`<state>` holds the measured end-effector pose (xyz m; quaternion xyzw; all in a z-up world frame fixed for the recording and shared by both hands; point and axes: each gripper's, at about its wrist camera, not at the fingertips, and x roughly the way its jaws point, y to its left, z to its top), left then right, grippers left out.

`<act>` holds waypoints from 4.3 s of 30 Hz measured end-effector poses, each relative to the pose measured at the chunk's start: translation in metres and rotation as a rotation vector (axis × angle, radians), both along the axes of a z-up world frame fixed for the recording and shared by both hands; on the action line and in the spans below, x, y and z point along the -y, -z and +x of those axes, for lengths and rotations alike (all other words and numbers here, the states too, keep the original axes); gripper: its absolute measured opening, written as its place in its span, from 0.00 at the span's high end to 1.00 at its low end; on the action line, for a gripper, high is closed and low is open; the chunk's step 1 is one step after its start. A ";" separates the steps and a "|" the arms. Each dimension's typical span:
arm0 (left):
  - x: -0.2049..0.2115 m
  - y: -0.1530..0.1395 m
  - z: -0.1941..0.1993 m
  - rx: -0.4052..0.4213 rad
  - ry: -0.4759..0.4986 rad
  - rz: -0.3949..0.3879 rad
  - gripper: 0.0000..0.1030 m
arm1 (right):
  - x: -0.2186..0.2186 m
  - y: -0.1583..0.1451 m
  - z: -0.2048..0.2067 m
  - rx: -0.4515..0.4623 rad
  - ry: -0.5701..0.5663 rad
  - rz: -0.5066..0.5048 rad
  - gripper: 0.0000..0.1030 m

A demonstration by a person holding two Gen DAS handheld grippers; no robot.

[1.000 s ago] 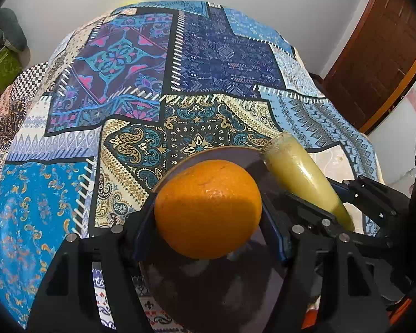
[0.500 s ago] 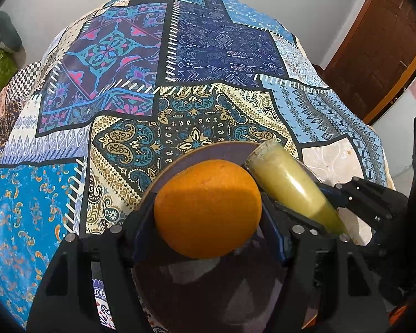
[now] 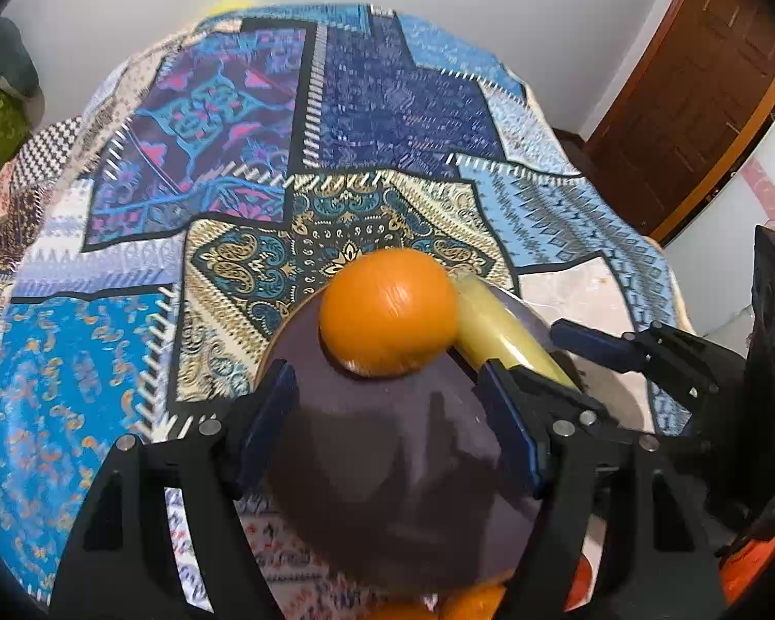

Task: Organize fruits
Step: 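Open both tools to set the cob and orange on the plate, then grasp the second yellow cob lying on the quilt with the right tool, then grasp the red tomato with the left tool while the right tool holds the cob, then carry the tomato and cob onto the dark plate with both tools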

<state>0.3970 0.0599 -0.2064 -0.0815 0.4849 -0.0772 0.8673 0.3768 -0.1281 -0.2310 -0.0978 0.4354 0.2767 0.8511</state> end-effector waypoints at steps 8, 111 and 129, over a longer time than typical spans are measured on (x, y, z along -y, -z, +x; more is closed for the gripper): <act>0.001 -0.044 -0.056 0.107 -0.008 0.067 0.29 | 0.020 -0.041 -0.038 0.067 0.044 0.053 0.53; 0.007 -0.007 -0.191 0.060 -0.030 0.007 0.53 | 0.066 -0.026 -0.161 0.078 0.078 0.073 0.69; 0.006 -0.011 -0.191 0.063 -0.044 0.008 0.53 | 0.058 0.019 -0.158 -0.081 -0.035 -0.058 0.70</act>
